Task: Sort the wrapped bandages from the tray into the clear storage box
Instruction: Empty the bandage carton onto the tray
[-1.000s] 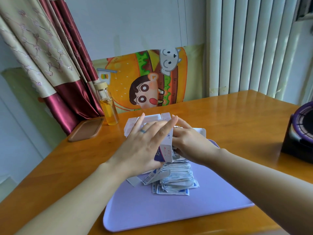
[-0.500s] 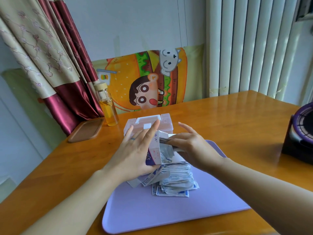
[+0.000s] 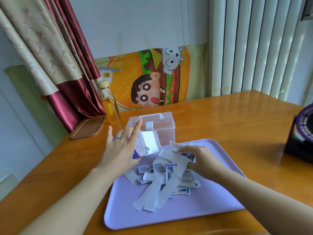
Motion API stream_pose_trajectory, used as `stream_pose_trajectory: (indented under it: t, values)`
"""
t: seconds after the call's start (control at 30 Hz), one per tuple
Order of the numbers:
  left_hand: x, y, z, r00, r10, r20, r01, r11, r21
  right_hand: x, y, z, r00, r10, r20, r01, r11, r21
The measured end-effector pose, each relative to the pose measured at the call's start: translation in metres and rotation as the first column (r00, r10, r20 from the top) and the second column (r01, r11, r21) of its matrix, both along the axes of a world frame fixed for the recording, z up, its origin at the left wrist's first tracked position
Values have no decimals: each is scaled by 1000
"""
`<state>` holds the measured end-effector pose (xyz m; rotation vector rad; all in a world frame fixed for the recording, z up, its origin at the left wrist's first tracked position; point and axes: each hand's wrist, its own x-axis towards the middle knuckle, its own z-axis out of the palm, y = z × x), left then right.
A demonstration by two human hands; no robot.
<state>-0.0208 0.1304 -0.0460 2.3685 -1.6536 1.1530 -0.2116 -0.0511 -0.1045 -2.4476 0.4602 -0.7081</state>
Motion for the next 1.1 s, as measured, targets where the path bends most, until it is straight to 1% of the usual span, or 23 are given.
stream_pose_trajectory:
  t: [0.07,0.23,0.3,0.33,0.4,0.43,0.47,0.5,0.53,0.6,0.67,0.7,0.9,1.0,1.1]
  values:
    - [2,0,-1,1000,0,13,0,1000,-17,-2,-3,-2,992,18,-123,-14,999,35]
    - [0,4,3,998,-63,18,65,993,-95,-12,-9,13,962,89,-257,-80,996,46]
    - [-2,5,5,994,-105,9,106,987,-120,-17,-10,22,960,56,-276,-60,998,-6]
    - [-4,6,5,991,-132,-4,130,983,-126,-20,-10,28,976,20,-218,-33,998,-53]
    - [-7,6,5,982,-185,-38,179,975,-132,-21,-3,45,999,-16,27,20,992,-126]
    - [-10,5,6,975,-213,-59,204,970,-131,-20,3,53,988,4,153,18,989,-147]
    - [-13,4,7,966,-245,-80,233,963,-132,-19,11,62,971,49,235,-6,984,-178]
    - [-16,3,9,955,-281,-95,267,954,-137,-18,19,71,960,108,259,-49,973,-224]
    - [-19,1,10,941,-320,-106,304,941,-146,-16,27,78,959,167,229,-102,957,-270]
    - [-25,-3,14,910,-398,-111,379,911,-159,-12,38,87,969,232,83,-195,928,-317]
    - [-30,-4,17,884,-457,-101,436,883,-175,-10,44,92,971,235,-42,-235,911,-339]
    - [-32,-4,18,874,-476,-96,455,872,-179,-10,45,93,970,229,-79,-242,904,-352]
    - [-34,0,19,842,-533,-77,511,836,-197,-12,49,103,963,230,-141,-268,870,-413]
    - [-37,-2,22,820,-572,-19,558,807,-194,-10,51,105,948,260,-184,-314,855,-412]
    - [-42,-5,26,797,-602,46,600,782,-167,-7,54,105,935,269,-232,-348,826,-443]
